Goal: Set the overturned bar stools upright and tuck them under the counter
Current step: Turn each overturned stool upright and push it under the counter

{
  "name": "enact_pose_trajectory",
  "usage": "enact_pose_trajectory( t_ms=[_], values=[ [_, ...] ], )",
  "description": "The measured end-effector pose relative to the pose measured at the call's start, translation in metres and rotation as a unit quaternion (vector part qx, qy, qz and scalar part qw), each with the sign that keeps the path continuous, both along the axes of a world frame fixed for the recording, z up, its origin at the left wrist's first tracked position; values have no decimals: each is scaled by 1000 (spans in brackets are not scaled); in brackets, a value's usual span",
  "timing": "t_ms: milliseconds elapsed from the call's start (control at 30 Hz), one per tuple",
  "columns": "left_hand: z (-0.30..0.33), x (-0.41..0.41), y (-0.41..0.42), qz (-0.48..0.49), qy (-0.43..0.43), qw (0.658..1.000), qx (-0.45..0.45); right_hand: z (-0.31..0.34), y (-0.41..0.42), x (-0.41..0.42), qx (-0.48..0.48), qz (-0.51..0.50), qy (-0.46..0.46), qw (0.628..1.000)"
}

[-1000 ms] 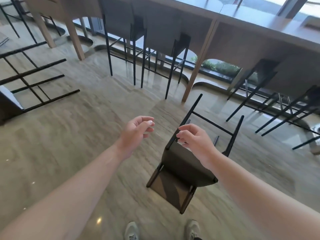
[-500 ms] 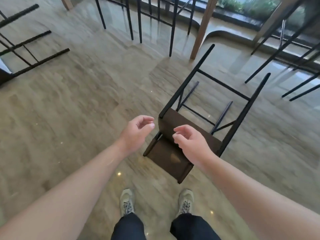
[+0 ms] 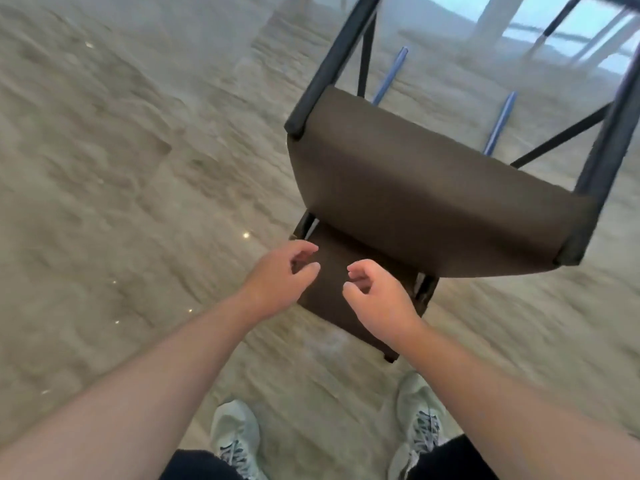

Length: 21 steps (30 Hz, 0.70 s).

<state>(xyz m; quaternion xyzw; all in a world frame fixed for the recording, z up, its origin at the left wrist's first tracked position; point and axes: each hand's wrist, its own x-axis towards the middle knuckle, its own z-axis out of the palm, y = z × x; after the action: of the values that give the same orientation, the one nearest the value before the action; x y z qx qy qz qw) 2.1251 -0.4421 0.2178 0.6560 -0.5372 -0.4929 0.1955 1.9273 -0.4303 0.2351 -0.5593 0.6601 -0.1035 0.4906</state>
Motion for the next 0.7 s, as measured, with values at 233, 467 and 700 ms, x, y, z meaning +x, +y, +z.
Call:
enact_pose_trajectory(
  t_ms=[233,467,700],
  values=[
    [-160,2,7,-159,-111,981,-27,-169,25,0,-5,44,97,994],
    [-254,-5,28,-302,-188,929,-96,-254,59,-22,-21,109,157,981],
    [-297,-10,37,-450,-316,810,-203,-286,75,-24,-86,192,254,944]
  ],
)
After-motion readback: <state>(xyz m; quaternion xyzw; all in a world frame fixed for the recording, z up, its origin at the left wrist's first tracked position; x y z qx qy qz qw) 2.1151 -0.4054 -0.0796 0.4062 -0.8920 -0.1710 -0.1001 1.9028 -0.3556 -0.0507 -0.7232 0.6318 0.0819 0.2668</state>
